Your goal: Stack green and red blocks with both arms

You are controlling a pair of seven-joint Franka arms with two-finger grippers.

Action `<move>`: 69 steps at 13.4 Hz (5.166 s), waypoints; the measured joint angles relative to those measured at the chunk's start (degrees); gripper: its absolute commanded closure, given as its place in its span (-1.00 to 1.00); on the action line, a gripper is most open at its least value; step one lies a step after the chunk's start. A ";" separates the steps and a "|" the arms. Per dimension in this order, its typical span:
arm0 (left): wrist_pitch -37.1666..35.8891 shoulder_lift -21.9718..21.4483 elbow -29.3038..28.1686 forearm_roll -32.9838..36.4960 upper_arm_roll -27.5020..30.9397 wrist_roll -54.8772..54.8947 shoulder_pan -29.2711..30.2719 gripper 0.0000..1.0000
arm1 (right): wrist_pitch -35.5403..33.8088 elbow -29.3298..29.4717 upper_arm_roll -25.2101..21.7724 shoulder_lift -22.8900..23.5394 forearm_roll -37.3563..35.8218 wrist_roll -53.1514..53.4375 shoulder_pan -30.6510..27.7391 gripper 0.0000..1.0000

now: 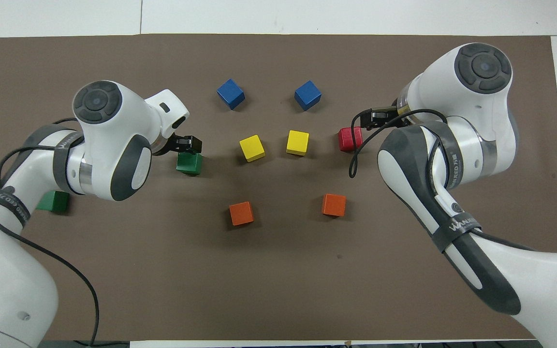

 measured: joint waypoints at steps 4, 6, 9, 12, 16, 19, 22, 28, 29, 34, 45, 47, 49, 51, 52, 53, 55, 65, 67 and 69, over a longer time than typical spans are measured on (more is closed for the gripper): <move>2.56 1.23 -1.68 -0.04 0.12 -0.11 -0.49 -0.98 | 3.01 -0.02 0.22 3.34 0.05 3.71 0.75 -1.00; 5.27 1.23 -3.63 -0.04 0.09 -0.12 -0.55 0.24 | 4.24 -0.09 0.31 4.71 0.06 5.41 1.91 -1.00; 6.35 1.22 -5.17 -0.10 0.08 -0.16 -0.83 1.00 | 5.46 -0.11 0.34 5.95 0.07 5.65 3.46 -1.00; 5.05 0.94 -5.21 -0.11 0.17 -0.25 -0.86 1.00 | 6.56 -0.15 0.39 6.62 0.07 5.58 3.97 -1.00; -1.72 -2.24 -3.44 -0.14 0.94 -0.49 0.60 1.00 | 10.52 -1.85 0.40 7.84 0.07 5.58 5.14 -0.81; -11.99 -7.39 -0.92 -0.14 1.37 4.47 6.36 1.00 | 13.94 -5.07 0.39 8.14 0.03 4.10 5.24 1.00; -17.45 -12.04 -1.38 -0.13 1.83 17.87 15.87 1.00 | 10.58 -4.21 -0.10 7.37 -0.03 0.78 4.76 1.00; -12.54 -13.25 -6.30 -0.15 2.08 36.92 29.38 1.00 | -12.00 1.83 -0.67 -6.95 -0.26 -17.81 -7.13 1.00; -10.33 -13.23 -8.07 -0.16 2.01 37.67 29.68 1.00 | -12.02 0.77 -0.73 -7.96 -0.24 -22.60 -10.49 1.00; -2.91 -13.22 -14.38 -0.16 1.95 39.18 30.14 1.00 | -1.24 -10.80 -0.76 -8.41 -0.22 -34.64 -18.22 1.00; 1.79 -13.75 -17.78 -0.16 1.95 41.81 31.68 -0.98 | 7.42 -17.45 -0.41 -8.80 -0.20 -34.84 -18.25 1.00; 1.81 -13.80 -17.86 -0.16 1.95 43.09 32.03 -1.00 | 7.76 -17.68 -0.41 -8.80 -0.20 -34.72 -18.25 1.00; 1.80 -13.79 -18.41 -0.16 1.95 43.35 32.10 -1.00 | 8.73 -17.88 -0.41 -8.79 -0.19 -34.69 -18.25 1.00; 1.74 -13.79 -18.57 -0.16 1.93 43.36 32.10 -1.00 | 9.47 -17.97 -0.38 -8.79 -0.19 -34.47 -18.22 1.00; 1.62 -13.80 -18.54 -0.16 1.92 43.36 32.10 -1.00 | 9.78 -18.01 -0.35 -8.78 -0.19 -34.32 -18.22 1.00; 1.22 -13.88 -18.31 -0.16 1.90 43.36 32.10 -1.00 | 10.04 -18.08 -0.35 -8.73 -0.19 -34.20 -18.22 1.00; -3.19 -14.56 -15.34 -0.17 1.57 43.35 32.09 -1.00 | 10.93 -18.21 -0.35 -8.32 -0.18 -34.14 -18.22 1.00; -26.56 -17.31 10.97 -0.31 -0.14 11.68 23.47 -1.00 | 11.17 -18.75 -0.42 -7.57 -0.18 -34.09 -18.24 1.00; -29.07 -17.83 12.83 -0.31 -0.39 11.14 23.47 -1.00 | 11.31 -19.11 -0.43 -7.57 -0.18 -34.04 -18.24 1.00; -32.09 -19.61 13.13 -0.31 -0.95 10.91 23.45 -1.00 | 12.02 -19.35 -0.44 -7.60 -0.16 -34.03 -18.25 1.00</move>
